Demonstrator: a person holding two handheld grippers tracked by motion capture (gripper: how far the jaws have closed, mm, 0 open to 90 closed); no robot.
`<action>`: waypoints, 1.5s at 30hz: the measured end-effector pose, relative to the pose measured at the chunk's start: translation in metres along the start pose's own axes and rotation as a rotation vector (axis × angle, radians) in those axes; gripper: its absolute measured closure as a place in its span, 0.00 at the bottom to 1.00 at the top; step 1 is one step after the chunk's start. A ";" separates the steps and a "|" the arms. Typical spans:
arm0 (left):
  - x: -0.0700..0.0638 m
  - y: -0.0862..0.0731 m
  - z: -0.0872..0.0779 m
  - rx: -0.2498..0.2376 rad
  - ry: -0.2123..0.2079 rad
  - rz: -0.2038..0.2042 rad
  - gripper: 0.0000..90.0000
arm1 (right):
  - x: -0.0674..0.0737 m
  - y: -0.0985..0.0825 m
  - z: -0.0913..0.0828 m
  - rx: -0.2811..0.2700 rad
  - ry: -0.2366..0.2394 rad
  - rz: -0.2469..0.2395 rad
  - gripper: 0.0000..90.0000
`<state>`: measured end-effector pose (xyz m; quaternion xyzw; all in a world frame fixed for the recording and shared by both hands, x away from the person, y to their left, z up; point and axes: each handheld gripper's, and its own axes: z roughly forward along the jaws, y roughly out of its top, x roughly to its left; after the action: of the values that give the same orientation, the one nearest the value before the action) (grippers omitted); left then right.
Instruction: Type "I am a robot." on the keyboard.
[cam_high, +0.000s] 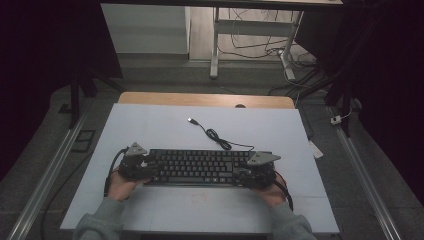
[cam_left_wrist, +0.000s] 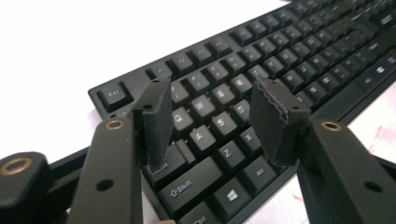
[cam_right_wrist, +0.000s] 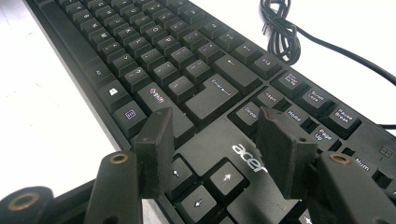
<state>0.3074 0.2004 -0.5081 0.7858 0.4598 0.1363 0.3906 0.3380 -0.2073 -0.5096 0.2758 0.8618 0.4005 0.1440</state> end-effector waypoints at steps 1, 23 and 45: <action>0.000 0.000 0.001 0.006 0.002 0.001 0.54 | 0.000 0.000 0.000 0.000 0.000 0.000 0.52; -0.001 -0.005 0.009 0.073 0.007 0.063 0.99 | 0.000 0.000 0.001 0.005 0.000 0.000 0.52; -0.004 -0.006 0.017 0.078 0.033 0.072 0.99 | 0.000 0.000 0.002 0.013 0.001 -0.005 0.51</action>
<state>0.3106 0.1904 -0.5233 0.8141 0.4426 0.1453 0.3468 0.3387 -0.2059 -0.5115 0.2745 0.8651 0.3948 0.1430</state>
